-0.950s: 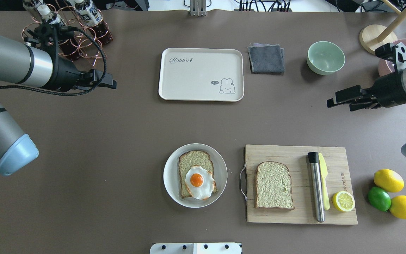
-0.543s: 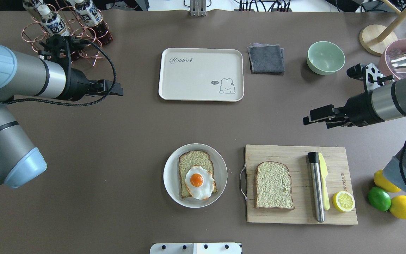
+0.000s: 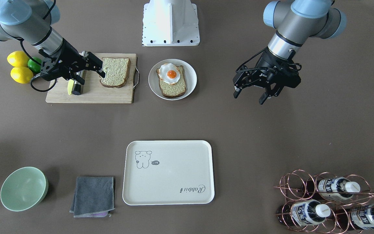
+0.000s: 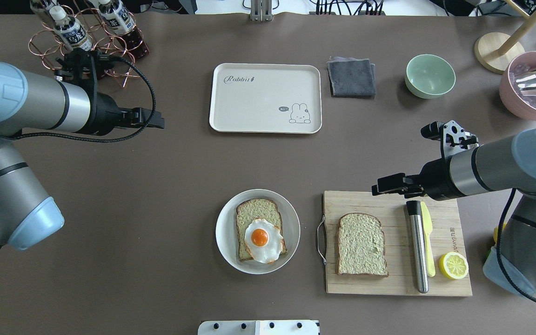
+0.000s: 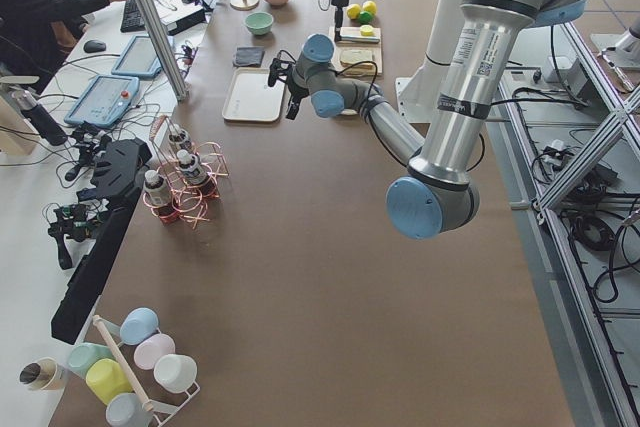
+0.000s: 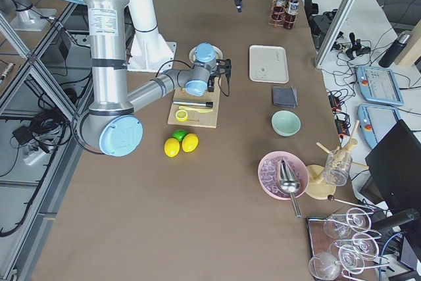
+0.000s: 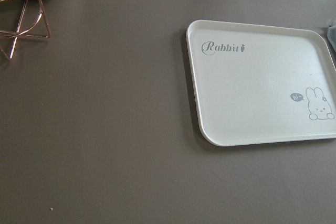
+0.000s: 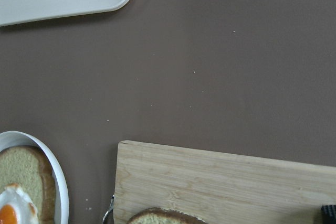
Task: Make sandwich and place on tray
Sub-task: 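Lower the right gripper and grasp the bread slice on the board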
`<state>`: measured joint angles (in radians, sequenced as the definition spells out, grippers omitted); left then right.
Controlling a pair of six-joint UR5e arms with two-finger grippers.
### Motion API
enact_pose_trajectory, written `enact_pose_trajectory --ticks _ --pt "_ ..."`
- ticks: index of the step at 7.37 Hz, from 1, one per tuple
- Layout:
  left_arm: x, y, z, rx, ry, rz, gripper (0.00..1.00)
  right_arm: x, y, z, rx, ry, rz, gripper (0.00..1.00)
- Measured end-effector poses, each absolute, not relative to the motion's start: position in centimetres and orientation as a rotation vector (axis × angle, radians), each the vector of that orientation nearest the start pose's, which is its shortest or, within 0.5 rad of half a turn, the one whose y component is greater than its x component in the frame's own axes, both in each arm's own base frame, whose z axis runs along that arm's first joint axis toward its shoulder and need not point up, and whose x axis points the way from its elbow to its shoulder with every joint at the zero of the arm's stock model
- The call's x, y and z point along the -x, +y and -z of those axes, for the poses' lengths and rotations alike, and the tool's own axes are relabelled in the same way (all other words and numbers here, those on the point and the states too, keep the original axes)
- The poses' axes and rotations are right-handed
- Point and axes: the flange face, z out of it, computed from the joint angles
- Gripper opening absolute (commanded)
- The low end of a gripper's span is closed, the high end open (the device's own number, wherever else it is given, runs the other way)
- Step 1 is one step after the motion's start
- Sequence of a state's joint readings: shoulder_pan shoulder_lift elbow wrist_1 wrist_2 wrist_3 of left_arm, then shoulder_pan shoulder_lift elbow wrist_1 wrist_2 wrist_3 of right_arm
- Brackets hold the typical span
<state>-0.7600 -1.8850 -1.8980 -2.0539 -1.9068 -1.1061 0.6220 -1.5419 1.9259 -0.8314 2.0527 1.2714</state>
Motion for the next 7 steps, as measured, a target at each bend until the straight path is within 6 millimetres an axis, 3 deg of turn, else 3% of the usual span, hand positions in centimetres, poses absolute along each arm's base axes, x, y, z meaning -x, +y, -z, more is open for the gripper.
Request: enact_pose_trajectory --ticks 2,5,6,7 --pt "-34.7 -46.8 -28.3 -0.395 1.082 0.071 0.98 37.6 -33.9 -39.3 -0.086 -1.161 0.023 1.00" --pt "-34.6 -46.7 -28.3 -0.396 1.082 0.070 0.98 39.2 -31.2 -40.6 -0.056 -1.136 0.058 0.98" --pt "-34.6 -46.7 -28.4 -0.395 1.082 0.071 0.98 39.6 -30.5 -41.1 -0.050 -1.126 0.065 0.86" --pt "-34.6 -46.7 -28.4 -0.395 1.082 0.071 0.98 39.9 -29.9 -41.4 -0.042 -1.117 0.060 0.82"
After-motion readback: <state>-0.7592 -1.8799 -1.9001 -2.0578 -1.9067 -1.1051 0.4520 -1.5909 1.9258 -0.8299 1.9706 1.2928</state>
